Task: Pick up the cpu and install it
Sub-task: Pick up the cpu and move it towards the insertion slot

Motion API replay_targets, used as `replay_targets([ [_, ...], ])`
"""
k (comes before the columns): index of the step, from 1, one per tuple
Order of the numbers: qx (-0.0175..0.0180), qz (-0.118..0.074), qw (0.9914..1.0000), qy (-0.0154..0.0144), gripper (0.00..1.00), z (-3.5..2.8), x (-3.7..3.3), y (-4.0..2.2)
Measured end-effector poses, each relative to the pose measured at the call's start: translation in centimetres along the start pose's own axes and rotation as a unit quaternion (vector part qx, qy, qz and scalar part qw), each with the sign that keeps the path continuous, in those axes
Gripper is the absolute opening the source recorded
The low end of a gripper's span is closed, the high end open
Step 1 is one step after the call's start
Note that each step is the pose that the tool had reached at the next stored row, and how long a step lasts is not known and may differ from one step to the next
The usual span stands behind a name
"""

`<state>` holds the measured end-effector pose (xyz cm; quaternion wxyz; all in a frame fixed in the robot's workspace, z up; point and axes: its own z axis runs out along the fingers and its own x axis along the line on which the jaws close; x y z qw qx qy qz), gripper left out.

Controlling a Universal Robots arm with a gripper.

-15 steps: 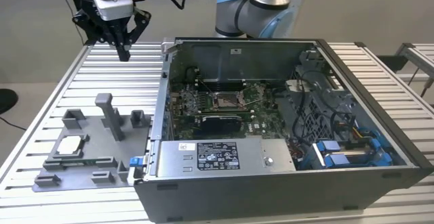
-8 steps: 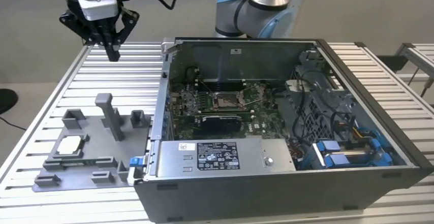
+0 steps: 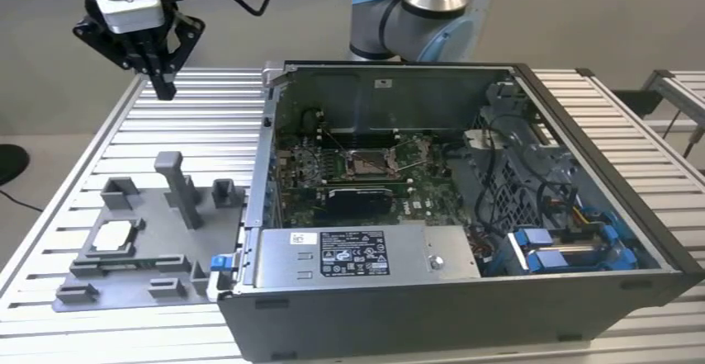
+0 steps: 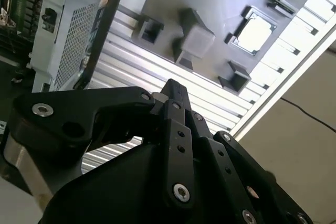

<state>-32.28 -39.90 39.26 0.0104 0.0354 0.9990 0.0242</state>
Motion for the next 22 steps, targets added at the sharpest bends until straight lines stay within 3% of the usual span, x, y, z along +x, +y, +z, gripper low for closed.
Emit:
replay_targets([
  [7,0.0,0.0,1.0,0.0,0.0,-0.04,1.74,-0.12],
  [22,-0.0001,-0.005,0.99999,0.0002,0.0,-0.11,4.66,-0.33],
])
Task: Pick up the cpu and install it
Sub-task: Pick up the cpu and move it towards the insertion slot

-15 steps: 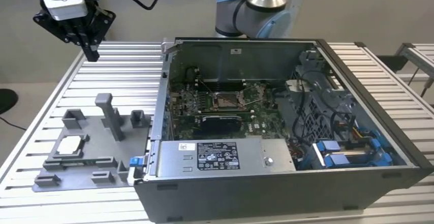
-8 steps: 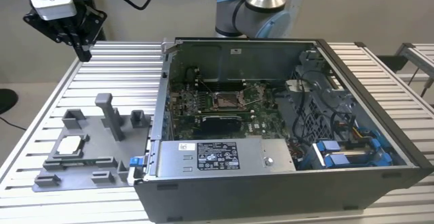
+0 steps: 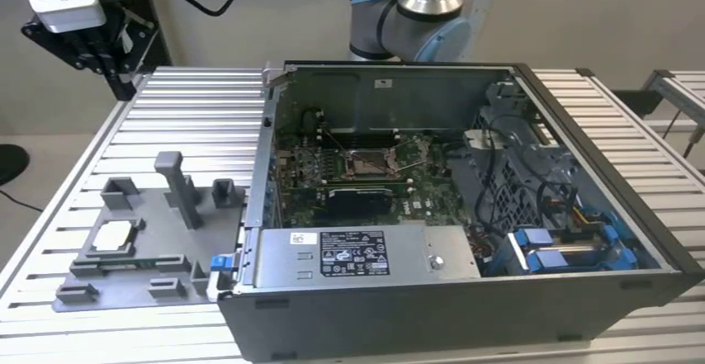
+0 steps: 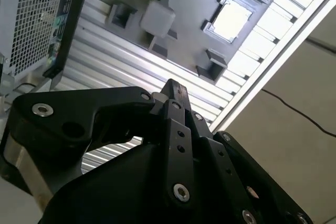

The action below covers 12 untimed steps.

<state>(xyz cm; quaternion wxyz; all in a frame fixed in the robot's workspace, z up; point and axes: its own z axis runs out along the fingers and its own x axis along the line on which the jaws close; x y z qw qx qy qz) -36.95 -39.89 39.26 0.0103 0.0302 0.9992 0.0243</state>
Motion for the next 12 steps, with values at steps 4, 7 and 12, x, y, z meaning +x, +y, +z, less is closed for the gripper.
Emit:
replay_targets([
  [4,-0.0001,-0.002,1.0,0.0,0.0,-0.02,0.98,-0.07],
  [7,-0.0001,-0.003,1.0,-0.0001,0.0,-0.03,1.62,-0.17],
  [12,-0.0001,-0.005,0.99999,-0.0002,0.0,-0.06,2.67,-0.53],
])
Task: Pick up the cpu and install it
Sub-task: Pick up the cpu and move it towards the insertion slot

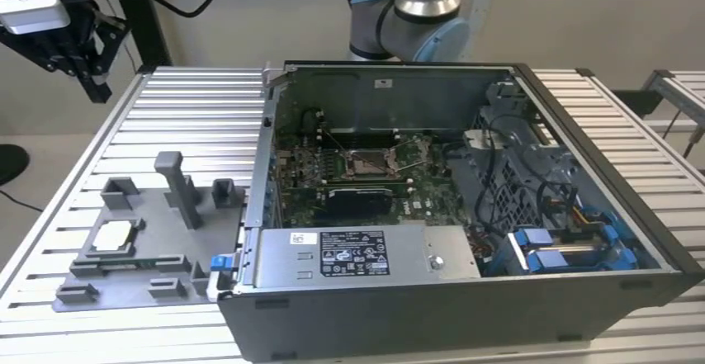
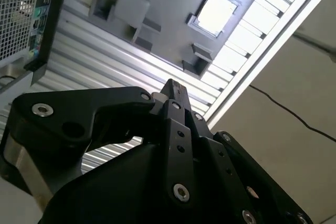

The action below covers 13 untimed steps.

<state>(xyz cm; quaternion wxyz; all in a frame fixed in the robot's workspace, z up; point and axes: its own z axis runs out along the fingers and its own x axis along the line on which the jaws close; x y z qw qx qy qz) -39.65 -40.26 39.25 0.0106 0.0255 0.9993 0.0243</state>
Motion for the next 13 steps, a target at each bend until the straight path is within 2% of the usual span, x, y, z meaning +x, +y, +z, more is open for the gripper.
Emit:
replay_targets([
  [7,-0.0001,-0.002,1.0,-0.0001,0.0,-0.04,1.28,-0.58],
  [13,-0.0001,-0.005,0.99999,0.0,0.0,-0.07,2.36,-0.75],
])
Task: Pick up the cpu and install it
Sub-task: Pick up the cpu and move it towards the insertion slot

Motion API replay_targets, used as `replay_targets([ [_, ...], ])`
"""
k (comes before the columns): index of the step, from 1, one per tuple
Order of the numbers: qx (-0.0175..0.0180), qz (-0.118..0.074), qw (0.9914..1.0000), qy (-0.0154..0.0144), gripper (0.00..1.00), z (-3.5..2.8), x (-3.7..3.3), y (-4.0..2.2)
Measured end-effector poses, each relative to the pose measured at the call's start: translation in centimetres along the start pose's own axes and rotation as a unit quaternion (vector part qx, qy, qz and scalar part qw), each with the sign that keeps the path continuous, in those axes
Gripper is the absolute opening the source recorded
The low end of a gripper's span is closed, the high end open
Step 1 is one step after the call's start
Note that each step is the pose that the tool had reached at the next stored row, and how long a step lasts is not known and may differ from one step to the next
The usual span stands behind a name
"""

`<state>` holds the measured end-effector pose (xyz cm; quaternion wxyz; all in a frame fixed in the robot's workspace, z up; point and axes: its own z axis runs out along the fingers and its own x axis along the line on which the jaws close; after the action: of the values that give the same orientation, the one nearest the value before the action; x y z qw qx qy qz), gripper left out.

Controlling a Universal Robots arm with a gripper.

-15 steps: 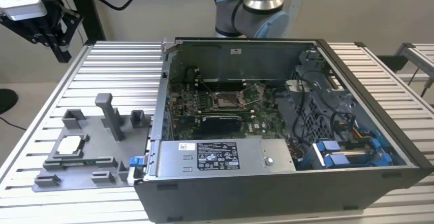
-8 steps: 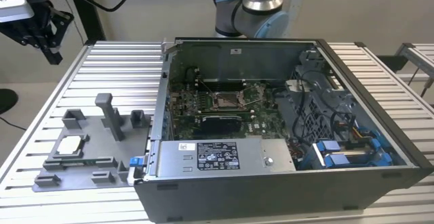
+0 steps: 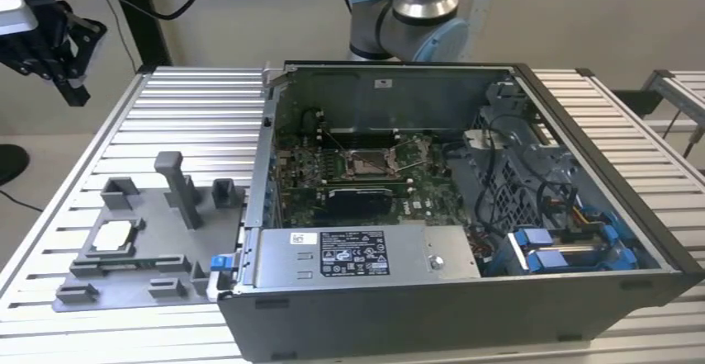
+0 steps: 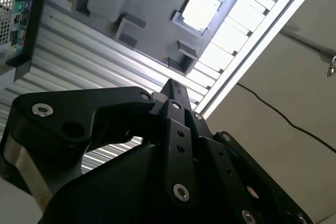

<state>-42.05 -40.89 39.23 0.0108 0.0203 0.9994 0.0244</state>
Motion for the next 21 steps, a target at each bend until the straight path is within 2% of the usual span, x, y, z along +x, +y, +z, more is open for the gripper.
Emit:
replay_targets([
  [9,-0.0003,-0.013,0.99992,0.0,0.0,-0.02,1.39,-0.06],
  [12,-0.0005,-0.02,0.9998,0.0003,0.0,-0.03,1.6,-0.07],
  [21,-0.0004,-0.021,0.99977,0.0005,0.0,-0.05,2.1,-0.09],
])
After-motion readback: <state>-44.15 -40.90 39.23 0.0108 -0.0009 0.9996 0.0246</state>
